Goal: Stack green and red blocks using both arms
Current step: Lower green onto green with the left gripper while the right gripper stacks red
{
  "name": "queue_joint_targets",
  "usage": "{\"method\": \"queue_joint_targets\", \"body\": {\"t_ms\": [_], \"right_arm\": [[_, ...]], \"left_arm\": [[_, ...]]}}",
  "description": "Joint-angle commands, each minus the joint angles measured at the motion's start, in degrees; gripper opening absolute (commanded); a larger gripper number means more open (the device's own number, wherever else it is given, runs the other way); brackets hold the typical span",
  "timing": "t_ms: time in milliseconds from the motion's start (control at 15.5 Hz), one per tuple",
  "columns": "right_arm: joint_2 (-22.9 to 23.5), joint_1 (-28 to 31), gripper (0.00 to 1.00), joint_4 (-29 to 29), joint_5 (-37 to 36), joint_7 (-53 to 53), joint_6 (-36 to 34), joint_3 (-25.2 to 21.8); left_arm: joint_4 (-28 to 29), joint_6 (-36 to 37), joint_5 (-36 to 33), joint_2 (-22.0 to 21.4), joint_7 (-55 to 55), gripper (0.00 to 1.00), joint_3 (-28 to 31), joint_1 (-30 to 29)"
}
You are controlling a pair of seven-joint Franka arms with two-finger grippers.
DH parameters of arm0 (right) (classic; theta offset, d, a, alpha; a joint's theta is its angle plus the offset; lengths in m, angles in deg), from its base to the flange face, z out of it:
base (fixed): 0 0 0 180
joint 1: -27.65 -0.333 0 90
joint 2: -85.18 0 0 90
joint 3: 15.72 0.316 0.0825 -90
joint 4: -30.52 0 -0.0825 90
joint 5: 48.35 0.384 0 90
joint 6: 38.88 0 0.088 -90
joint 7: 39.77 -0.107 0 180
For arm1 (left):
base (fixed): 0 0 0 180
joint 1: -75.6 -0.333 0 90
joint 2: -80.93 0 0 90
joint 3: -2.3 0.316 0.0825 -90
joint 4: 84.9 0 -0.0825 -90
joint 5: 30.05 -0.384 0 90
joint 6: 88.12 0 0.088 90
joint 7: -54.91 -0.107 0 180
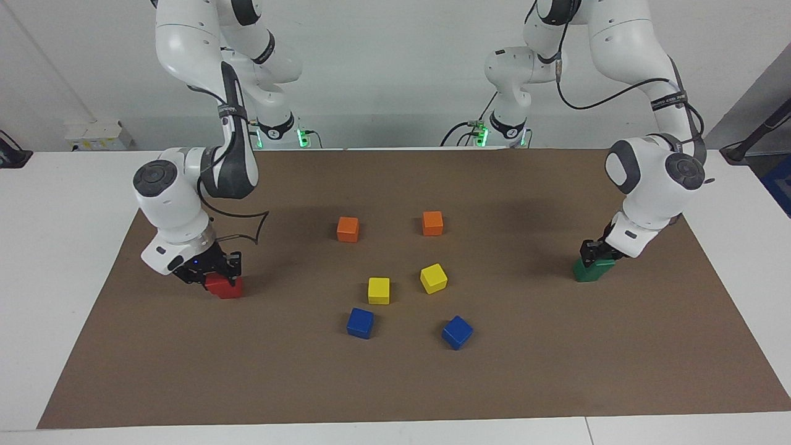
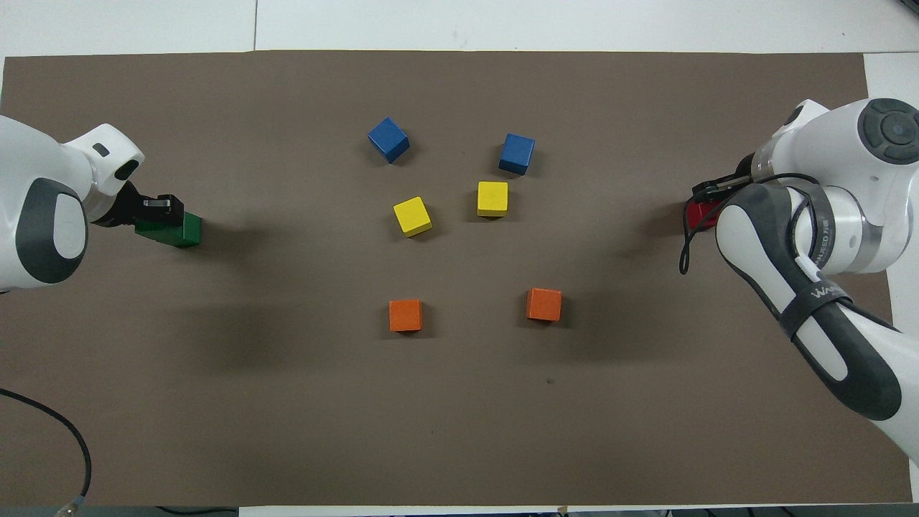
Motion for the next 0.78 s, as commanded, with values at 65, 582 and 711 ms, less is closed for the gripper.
{"method": "queue_joint_targets", "body": {"t_ms": [65, 582, 711], "right_arm": [[-1.6, 0.9, 1.00, 1.0, 0.0, -0.9, -0.2, 0.7], [-8.7, 0.3, 1.00, -4.9, 0.2, -4.4, -15.3, 0.8], [-12.3, 0.2, 1.00, -5.0, 0.3, -4.3, -19.2, 0.8]], "left_arm": [[2.4, -1.3, 0.8, -1.8, -0.6, 1.00, 0.2, 0.0], [-2.9, 9.2, 0.7, -5.2, -0.2, 1.00, 0.3, -0.1], [-3.7, 14.2, 0.7, -8.8, -0.1, 1.00, 0.3, 0.4]]}}
